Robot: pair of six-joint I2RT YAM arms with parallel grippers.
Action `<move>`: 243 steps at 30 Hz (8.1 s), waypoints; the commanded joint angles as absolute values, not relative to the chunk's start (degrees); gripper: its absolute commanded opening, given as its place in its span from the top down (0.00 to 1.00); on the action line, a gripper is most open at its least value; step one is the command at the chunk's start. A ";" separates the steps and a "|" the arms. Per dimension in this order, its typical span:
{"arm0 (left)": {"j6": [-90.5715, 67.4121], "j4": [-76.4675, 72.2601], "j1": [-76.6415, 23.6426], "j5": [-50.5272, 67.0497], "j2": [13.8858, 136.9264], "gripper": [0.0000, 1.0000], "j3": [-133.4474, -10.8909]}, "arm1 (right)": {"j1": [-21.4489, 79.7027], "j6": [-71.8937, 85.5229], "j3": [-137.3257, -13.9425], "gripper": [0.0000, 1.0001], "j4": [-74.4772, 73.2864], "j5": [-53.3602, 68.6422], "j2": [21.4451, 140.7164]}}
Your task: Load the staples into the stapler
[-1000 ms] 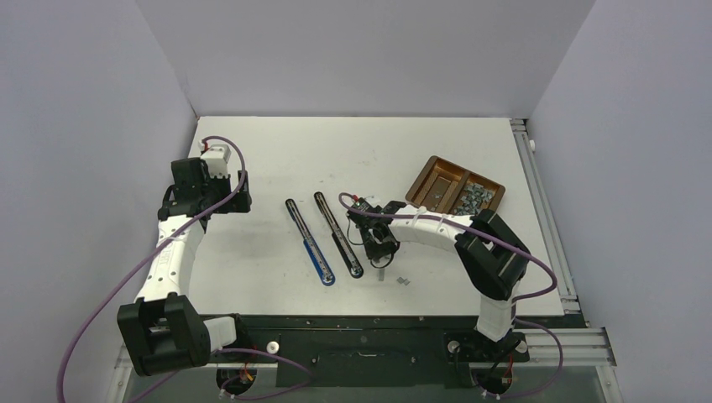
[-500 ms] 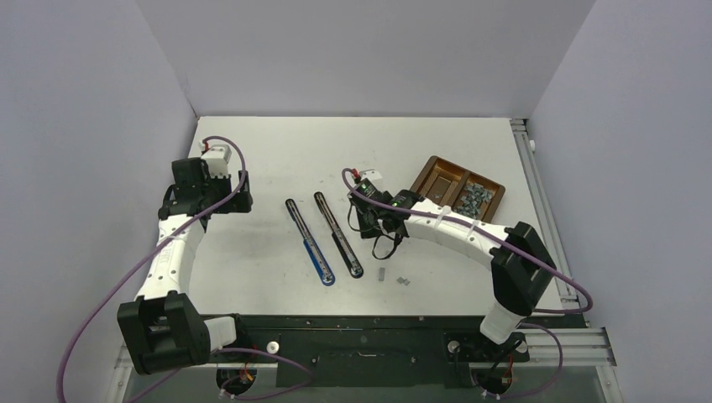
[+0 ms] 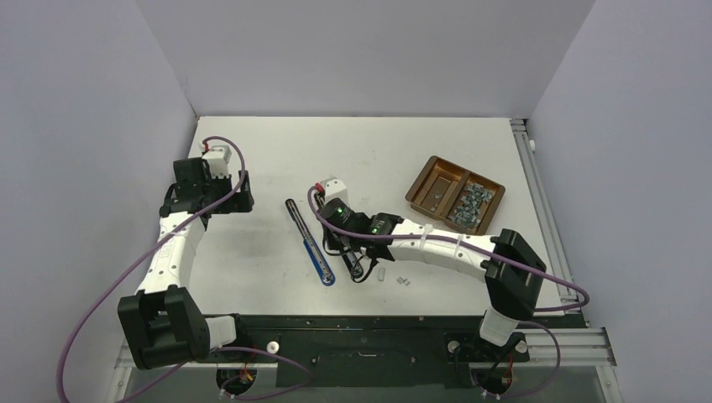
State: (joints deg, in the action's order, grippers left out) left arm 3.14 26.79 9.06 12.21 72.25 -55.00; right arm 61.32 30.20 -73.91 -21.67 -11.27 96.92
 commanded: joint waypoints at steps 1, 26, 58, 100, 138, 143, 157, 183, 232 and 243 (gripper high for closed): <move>1.72 24.09 9.43 12.42 72.96 0.04 -54.99 | 63.71 28.55 -71.34 0.92 -12.21 -15.74 98.03; 0.35 17.67 9.51 13.36 74.47 0.04 -48.69 | 68.97 29.64 -62.49 0.92 -1.00 -22.86 100.98; 0.79 17.93 9.52 13.89 74.37 0.04 -48.52 | 68.69 28.97 -60.82 0.92 2.29 -18.02 99.90; 0.44 18.54 9.51 13.98 73.01 0.04 -48.87 | 67.68 30.39 -60.36 0.92 -0.94 -14.77 100.88; 0.44 18.72 9.56 14.16 72.35 0.04 -48.43 | 68.29 29.02 -59.57 0.92 1.32 -15.85 97.91; 0.44 18.76 9.50 14.34 72.38 0.04 -48.43 | 68.29 29.18 -59.58 0.92 1.20 -16.91 97.72; 0.52 18.72 9.54 14.69 72.39 0.04 -48.25 | 68.21 29.53 -59.82 0.92 0.44 -17.67 98.26; 0.44 19.46 9.49 15.03 72.09 0.04 -49.48 | 67.06 30.84 -60.29 0.92 -1.38 -15.97 101.17; 0.97 20.08 9.58 14.87 71.78 0.04 -50.54 | 67.15 25.76 -67.98 0.61 -8.89 -16.47 97.97; 0.79 20.13 9.57 15.21 72.17 0.04 -50.80 | 65.84 25.03 -67.99 0.56 -12.27 -8.19 101.28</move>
State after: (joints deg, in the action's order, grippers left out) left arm 0.69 20.64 9.13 14.00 73.60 -48.47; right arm 66.61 26.13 -66.17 -10.96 -11.49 100.71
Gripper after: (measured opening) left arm 0.962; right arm 0.445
